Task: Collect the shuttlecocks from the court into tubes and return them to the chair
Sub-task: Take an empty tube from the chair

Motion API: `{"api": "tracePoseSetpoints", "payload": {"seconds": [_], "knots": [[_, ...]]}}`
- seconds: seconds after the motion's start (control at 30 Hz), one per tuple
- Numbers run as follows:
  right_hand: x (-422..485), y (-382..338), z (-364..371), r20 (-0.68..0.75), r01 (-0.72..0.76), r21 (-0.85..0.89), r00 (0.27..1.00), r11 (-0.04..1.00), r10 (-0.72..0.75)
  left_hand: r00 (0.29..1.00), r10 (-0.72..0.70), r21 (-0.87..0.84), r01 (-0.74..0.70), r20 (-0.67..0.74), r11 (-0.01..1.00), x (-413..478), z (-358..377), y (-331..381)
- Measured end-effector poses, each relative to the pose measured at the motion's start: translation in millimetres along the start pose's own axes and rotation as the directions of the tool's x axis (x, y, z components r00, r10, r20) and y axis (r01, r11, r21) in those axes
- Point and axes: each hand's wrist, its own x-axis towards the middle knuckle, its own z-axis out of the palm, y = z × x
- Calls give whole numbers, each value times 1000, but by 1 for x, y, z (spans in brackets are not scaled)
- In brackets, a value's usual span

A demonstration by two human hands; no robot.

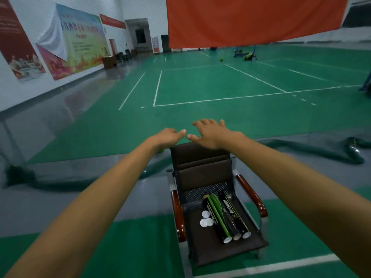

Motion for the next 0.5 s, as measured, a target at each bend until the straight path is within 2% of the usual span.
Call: {"api": "tracePoseSetpoints", "payload": {"seconds": [0.27, 0.5], "knots": [[85, 94, 42, 74, 1, 18, 997, 1000, -2, 1000, -26, 17, 26, 0, 1000, 125, 48, 30], [132, 161, 111, 239, -6, 52, 971, 999, -7, 992, -101, 25, 99, 82, 995, 223, 127, 25]]}}
